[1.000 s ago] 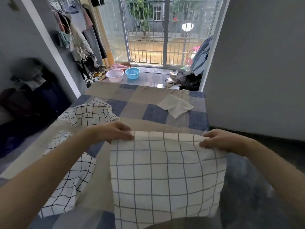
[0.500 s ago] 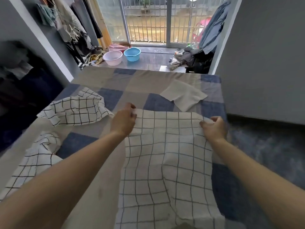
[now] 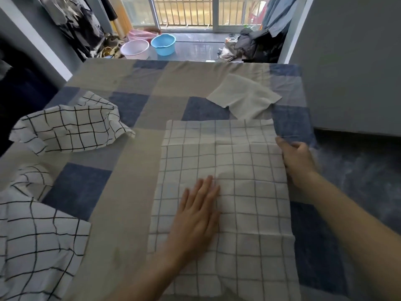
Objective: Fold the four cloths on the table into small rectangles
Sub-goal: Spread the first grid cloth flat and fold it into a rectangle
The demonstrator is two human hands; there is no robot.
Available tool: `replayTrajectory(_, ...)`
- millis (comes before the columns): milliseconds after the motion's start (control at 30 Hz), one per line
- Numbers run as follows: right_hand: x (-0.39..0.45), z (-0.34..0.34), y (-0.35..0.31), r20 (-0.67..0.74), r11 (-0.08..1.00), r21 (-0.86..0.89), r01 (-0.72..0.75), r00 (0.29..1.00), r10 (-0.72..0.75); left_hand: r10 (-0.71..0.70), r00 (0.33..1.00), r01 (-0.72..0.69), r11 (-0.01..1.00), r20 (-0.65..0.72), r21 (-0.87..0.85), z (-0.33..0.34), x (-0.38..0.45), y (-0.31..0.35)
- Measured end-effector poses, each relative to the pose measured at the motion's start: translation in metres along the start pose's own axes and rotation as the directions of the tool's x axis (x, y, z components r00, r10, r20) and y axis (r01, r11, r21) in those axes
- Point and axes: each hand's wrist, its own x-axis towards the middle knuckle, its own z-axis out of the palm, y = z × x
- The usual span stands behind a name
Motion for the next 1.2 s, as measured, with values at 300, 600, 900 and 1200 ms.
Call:
replayTrajectory(300,-0.137,-0.053,0.070,0.285,0.990,-0.141,0.017,0.958,0.024,-0.005,0.986,-0.030,0.977,0.165,0.209,0.013,-0.007,-0.022)
replayTrajectory(600,-0.225,-0.060,0.109,0.063,0.983,-0.164,-0.082,0.994,0.093,0.069,0.964,-0.123,0.972,0.258,0.200,0.005,-0.021,-0.020)
replayTrajectory(900,-0.273,-0.076,0.143,0.008,0.935,-0.242,-0.258,0.963,0.268,0.184,0.946,-0.245,0.945,0.268,0.215,0.006,-0.097,-0.015)
replayTrajectory(1200,-0.235,-0.001,0.084,0.143,0.568,-0.637,0.521,0.805,-0.576,0.019,0.995,-0.025,0.998,0.101,0.057,0.003,-0.067,-0.001)
